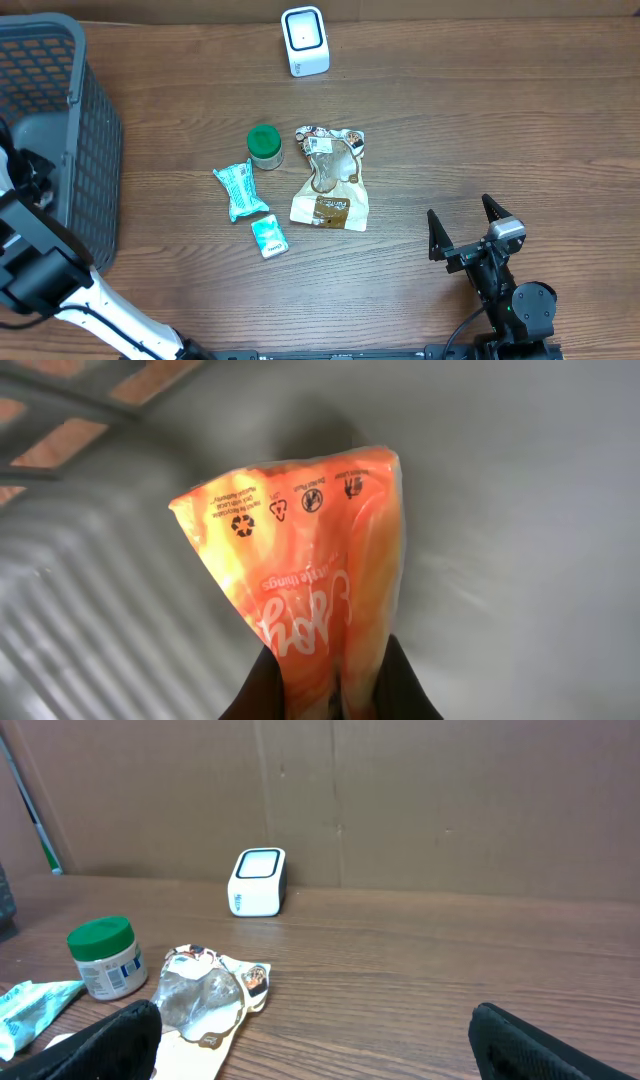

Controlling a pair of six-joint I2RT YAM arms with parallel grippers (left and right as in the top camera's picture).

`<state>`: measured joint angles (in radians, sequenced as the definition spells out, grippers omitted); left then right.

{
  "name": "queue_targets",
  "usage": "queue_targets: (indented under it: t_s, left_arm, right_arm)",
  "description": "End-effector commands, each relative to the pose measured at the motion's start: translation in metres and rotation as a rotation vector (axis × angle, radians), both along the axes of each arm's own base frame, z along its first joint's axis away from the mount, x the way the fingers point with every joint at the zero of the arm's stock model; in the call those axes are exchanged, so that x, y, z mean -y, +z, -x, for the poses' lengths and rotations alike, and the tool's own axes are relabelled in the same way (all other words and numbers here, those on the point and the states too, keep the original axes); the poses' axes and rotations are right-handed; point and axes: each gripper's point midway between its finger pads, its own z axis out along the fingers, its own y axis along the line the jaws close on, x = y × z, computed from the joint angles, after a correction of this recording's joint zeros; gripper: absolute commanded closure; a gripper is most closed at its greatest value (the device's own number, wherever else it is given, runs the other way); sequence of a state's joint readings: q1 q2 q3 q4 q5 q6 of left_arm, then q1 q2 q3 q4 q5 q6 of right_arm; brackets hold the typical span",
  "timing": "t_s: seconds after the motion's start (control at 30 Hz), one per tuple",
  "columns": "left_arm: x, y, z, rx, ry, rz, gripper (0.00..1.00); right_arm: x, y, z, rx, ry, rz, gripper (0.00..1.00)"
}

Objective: Scan the item barcode
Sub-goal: 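Reach the left gripper into the basket and grasp the orange packet, then carry the orange packet toward the scanner and release it on the table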

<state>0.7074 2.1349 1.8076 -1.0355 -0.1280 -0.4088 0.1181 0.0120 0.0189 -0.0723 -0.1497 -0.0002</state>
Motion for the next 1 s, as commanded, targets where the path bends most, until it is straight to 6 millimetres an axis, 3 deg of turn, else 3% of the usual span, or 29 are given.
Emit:
queue_targets:
  t_s: [0.0,0.2,0.37,0.53,0.6,0.7,0.8,0.97]
  left_arm:
    - [0.020,0.091,-0.028,0.278,-0.066,-0.022,0.96]
    - [0.075,0.199,-0.037,0.607,-0.199,0.021,0.96]
    - [0.143,0.284,-0.027,0.829,-0.359,0.027,0.96]
    - [0.218,0.332,-0.007,0.908,-0.563,-0.023,0.96]
    - [0.245,0.335,0.000,0.887,-0.631,-0.032,0.96]
    - [0.281,0.319,0.005,0.786,-0.709,-0.033,0.96]
    - [0.307,0.287,0.005,0.635,-0.773,-0.044,0.96]
    - [0.346,0.217,-0.004,0.379,-0.893,-0.030,0.96]
  right_arm:
    - [0.001,-0.002,0.000,0.003,-0.005,0.001,0.00]
    - [0.001,-0.002,0.000,0.003,-0.005,0.001,0.00]
    - [0.001,-0.002,0.000,0.003,-0.005,0.001,0.00]
    - [0.001,-0.002,0.000,0.003,-0.005,0.001,0.00]
    - [0.001,-0.002,0.000,0.003,-0.005,0.001,0.00]
    - [0.001,-0.002,0.000,0.003,-0.005,0.001,0.00]
    - [0.001,-0.002,0.000,0.003,-0.005,0.001,0.00]
    - [0.001,-0.002,0.000,0.003,-0.005,0.001,0.00]
